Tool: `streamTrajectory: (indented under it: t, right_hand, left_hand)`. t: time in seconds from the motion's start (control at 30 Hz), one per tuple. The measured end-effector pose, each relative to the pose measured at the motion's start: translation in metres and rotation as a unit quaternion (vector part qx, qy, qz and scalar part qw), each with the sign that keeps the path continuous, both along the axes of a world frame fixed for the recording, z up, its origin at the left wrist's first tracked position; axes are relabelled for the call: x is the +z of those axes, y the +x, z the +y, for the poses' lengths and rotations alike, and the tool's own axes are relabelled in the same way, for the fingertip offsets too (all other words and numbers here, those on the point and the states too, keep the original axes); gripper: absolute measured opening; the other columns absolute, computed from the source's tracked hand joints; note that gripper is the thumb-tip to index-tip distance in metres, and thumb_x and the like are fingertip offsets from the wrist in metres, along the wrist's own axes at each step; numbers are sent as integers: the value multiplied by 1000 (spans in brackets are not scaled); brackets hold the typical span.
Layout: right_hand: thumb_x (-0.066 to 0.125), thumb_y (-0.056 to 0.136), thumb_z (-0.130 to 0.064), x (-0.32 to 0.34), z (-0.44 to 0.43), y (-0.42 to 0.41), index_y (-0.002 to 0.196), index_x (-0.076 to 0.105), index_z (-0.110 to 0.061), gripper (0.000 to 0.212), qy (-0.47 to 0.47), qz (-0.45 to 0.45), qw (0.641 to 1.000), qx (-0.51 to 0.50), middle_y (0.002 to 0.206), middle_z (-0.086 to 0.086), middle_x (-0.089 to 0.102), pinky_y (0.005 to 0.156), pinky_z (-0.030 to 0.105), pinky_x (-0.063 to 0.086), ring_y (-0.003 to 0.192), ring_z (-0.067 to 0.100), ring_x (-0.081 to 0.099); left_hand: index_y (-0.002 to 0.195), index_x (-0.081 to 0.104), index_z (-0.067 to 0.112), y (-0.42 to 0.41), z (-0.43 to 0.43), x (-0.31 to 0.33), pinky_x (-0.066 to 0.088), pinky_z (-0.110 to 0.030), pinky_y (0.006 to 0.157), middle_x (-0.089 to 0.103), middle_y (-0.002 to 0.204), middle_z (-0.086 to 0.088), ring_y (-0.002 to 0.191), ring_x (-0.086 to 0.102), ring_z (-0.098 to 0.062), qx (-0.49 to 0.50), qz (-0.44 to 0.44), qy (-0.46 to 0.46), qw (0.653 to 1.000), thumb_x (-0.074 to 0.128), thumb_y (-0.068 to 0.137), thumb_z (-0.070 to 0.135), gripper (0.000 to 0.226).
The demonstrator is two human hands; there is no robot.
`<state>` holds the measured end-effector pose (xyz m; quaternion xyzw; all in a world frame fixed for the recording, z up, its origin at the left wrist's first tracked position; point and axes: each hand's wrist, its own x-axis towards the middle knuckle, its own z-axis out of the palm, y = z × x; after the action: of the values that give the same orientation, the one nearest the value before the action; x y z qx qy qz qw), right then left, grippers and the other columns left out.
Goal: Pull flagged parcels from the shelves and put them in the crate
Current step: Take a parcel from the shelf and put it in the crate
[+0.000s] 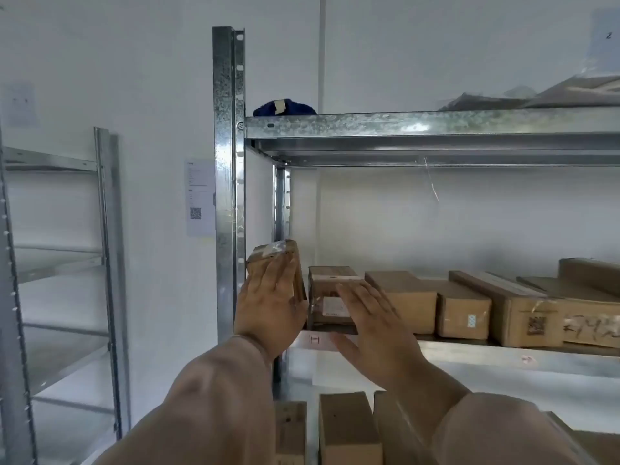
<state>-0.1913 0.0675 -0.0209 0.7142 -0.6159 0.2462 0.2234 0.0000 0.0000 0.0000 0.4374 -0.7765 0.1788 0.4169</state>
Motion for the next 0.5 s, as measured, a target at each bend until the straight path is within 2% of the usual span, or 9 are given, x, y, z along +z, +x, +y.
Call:
streamTrajectory:
  t: [0.07, 0.17, 0.23, 0.3, 0.37, 0.43, 0.5]
  right_hand:
    - [34, 90, -64, 6, -18, 0, 152, 9, -30, 75, -11, 1, 1000, -6, 161, -5, 8, 121, 35, 1, 147, 12, -3]
    - [19, 87, -67, 15, -43, 7, 153, 9, -31, 76, -23, -2, 1000, -14, 161, -7, 7, 121, 35, 1, 147, 10, -2]
    - [13, 84, -68, 16, -57, 14, 152, 6, -33, 77, -30, -18, 999, -10, 161, -8, 6, 121, 34, 1, 147, 9, -2]
    - [20, 88, -65, 15, -67, 17, 152, 7, -35, 72, -40, -31, 999, -4, 161, -9, 8, 119, 29, -5, 147, 9, -1]
    - [29, 94, -58, 14, -75, 20, 152, 13, -33, 65, -58, -41, 997, 9, 160, -8, 14, 117, 26, -7, 147, 8, 3]
    - [33, 97, -51, 19, -80, 23, 151, 20, -29, 60, -73, -59, 995, 25, 158, -5, 22, 120, 29, -2, 147, 9, 8]
    - [32, 98, -48, 27, -85, 27, 151, 23, -28, 58, -69, -87, 993, 42, 156, -3, 28, 121, 31, 2, 146, 10, 12]
  left_hand:
    - [143, 44, 11, -1, -21, 7, 30, -47, 114, 43, 149, -10, 139, 36, -32, -2, 16, -26, 1000, 66, 81, 36, 70]
    - [144, 41, 6, -2, -54, 13, 27, -48, 115, 42, 148, -15, 137, 38, -34, 34, -16, -38, 999, 62, 83, 34, 71]
    - [142, 44, 4, -3, -70, 10, 29, -51, 112, 47, 144, -16, 134, 43, -36, 46, -22, -49, 997, 66, 80, 31, 72]
    - [137, 50, 4, -5, -79, 5, 32, -51, 109, 55, 137, -16, 128, 50, -35, 51, -29, -92, 994, 68, 76, 29, 69]
    - [133, 56, 8, -6, -82, -1, 28, -50, 109, 60, 132, -11, 123, 55, -31, 30, -23, -134, 990, 66, 75, 27, 62]
    - [130, 60, 13, -9, -80, -4, 26, -55, 109, 62, 130, -6, 123, 56, -27, 5, 1, -144, 990, 67, 76, 25, 56]
    - [127, 62, 15, -10, -75, -5, 35, -58, 106, 63, 128, -4, 122, 56, -27, -31, 40, -132, 990, 68, 78, 21, 51]
